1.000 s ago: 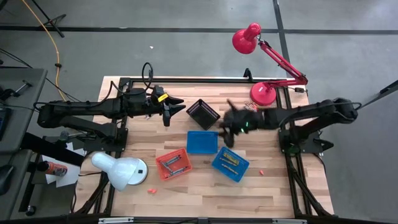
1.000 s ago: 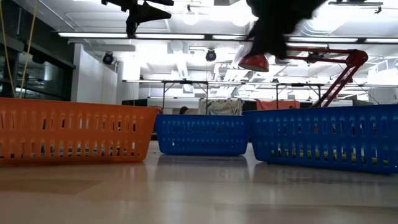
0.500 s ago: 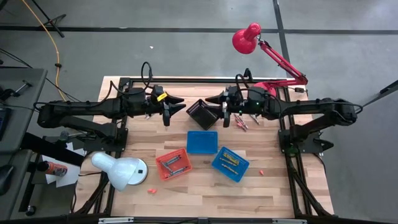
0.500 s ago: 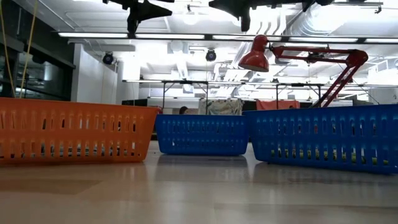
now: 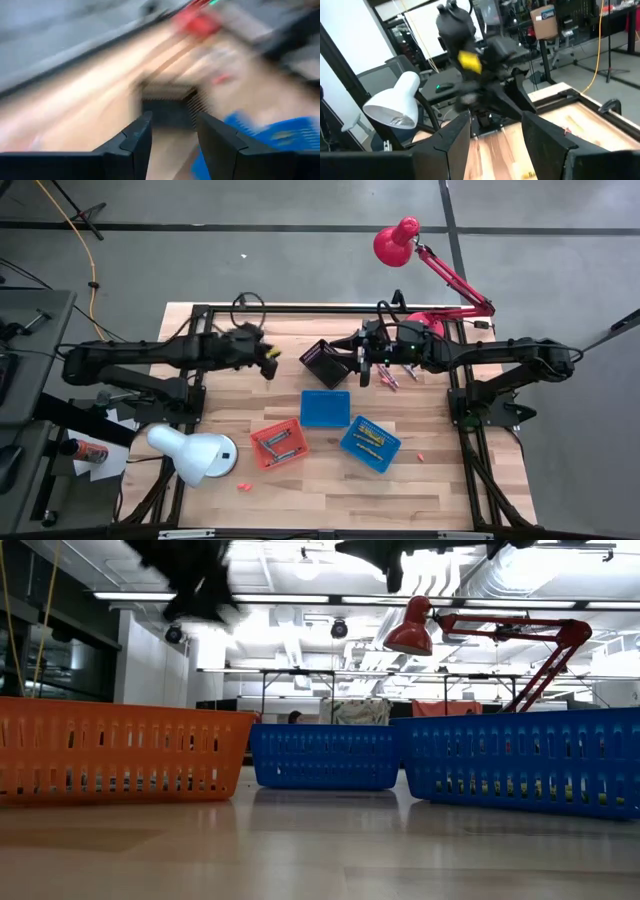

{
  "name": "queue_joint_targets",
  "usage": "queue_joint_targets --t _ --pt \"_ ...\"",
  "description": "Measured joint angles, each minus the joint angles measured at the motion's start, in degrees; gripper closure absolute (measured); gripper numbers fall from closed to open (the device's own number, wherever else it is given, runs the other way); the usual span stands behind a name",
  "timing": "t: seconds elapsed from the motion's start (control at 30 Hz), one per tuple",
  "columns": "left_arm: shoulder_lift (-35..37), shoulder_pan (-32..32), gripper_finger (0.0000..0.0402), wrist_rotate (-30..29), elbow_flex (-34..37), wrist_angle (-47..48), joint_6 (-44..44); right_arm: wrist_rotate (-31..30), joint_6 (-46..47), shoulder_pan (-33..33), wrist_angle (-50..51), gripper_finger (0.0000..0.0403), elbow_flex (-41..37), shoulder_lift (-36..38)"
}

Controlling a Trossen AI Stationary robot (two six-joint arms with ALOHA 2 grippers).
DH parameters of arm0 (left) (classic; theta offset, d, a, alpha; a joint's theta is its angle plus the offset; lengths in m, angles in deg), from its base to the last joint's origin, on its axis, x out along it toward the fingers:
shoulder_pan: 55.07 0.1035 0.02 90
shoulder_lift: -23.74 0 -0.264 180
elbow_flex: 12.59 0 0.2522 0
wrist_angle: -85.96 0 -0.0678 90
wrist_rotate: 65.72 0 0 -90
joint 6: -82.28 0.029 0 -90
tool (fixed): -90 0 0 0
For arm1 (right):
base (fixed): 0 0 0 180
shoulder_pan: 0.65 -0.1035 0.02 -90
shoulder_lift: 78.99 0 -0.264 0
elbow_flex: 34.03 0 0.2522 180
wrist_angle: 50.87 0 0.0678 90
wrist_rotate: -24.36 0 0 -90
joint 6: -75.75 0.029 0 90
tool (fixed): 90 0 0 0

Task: Sort crayons
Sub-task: Put the yellow crayon into the right blue bin

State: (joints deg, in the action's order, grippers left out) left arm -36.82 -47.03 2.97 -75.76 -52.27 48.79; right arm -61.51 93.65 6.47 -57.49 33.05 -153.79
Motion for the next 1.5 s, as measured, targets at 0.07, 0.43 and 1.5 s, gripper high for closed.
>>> queue_joint_targets --t 0.07,0.43,1.5 --pt "-1.48 1.10 0.0257 -0.18 0.00 9.75 -9.66 -0.01 0.10 0.00 1.63 0.0229 -0.03 0.00" --pt "-15.89 1.90 0.0257 8.86 4.78 15.39 -27.28 -1.32 1.36 0.00 6.03 0.0229 -0.04 0.00" --pt "-33.71 2.71 0.0385 7.53 4.54 8.55 -25.44 -1.41 1.76 -0.02 6.47 0.0229 -0.04 0.00"
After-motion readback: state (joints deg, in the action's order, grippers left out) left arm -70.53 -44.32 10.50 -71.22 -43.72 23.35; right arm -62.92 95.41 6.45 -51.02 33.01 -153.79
